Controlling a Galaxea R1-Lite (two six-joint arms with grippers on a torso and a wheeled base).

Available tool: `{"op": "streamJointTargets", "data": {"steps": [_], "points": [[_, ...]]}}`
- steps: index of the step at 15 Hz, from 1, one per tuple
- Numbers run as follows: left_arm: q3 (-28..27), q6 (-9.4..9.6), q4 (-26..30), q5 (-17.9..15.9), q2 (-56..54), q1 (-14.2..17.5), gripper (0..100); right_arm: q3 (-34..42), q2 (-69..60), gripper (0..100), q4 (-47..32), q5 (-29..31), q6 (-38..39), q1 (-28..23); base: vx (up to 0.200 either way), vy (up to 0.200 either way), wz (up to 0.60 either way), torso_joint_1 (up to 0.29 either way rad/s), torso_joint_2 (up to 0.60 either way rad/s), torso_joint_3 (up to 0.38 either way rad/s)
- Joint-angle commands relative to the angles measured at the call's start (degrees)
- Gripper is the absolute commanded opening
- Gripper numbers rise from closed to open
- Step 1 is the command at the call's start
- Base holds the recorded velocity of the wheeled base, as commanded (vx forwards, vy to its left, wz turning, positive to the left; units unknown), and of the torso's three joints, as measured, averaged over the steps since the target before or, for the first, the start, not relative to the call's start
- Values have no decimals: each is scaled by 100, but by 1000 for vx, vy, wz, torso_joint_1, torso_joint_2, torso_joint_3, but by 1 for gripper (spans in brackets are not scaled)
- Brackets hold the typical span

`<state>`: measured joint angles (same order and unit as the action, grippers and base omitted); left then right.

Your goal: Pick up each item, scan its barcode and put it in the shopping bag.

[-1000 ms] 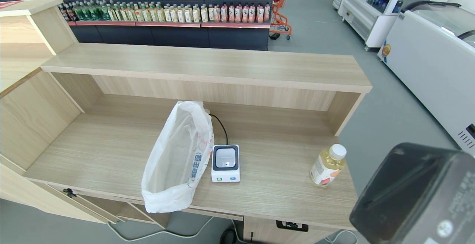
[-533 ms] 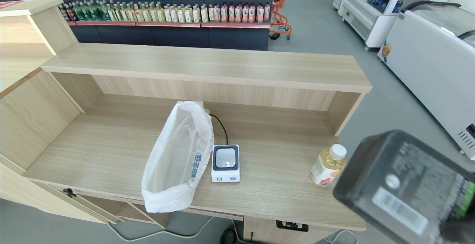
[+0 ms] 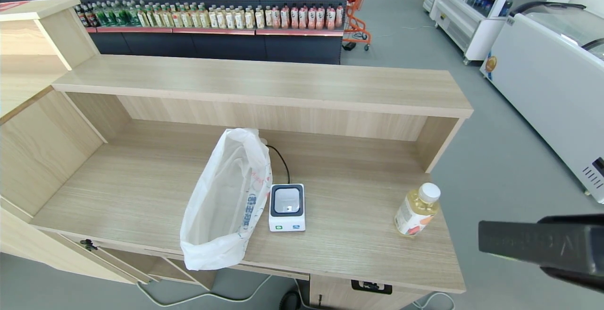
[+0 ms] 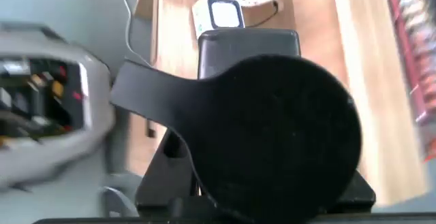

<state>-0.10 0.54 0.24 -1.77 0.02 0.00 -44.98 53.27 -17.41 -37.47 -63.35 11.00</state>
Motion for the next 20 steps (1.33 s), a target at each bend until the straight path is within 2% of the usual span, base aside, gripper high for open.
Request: {"op": "streamJointTargets", "data": {"steps": [1,2,3,4,5,6,8,10,15,20], "points": [[1,-1,-7,1,6,0,0,-634,-27,0,-52,671,2802,-45,0,0,0,0,0,0],[1,-1,2,1,-2,0,0,-898,263,0,-61,1585,5193,105,0,0,0,0,0,0],[-8,-1,-7,1,6,0,0,-898,535,0,-61,1858,6538,131,0,0,0,0,0,0],[1,-1,2,1,-2,0,0,-845,772,0,-61,1840,7557,69,0,0,0,0,0,0],[-8,-1,-7,1,6,0,0,-714,1010,0,-26,1761,8084,-62,0,0,0,0,0,0],[1,-1,2,1,-2,0,0,-634,1098,0,27,1682,8190,-71,0,0,0,0,0,0],[-8,-1,2,1,6,0,0,-107,1370,0,836,979,8401,-62,0,0,0,0,0,0],[1,-1,2,1,6,0,0,139,1555,0,1442,900,8471,-62,0,0,0,0,0,0],[-8,-1,2,1,6,0,0,227,1467,0,1451,917,8498,-71,0,0,0,0,0,0],[1,-1,2,1,-2,0,0,376,1405,0,1468,1234,8594,-80,0,0,0,0,0,0]]}}
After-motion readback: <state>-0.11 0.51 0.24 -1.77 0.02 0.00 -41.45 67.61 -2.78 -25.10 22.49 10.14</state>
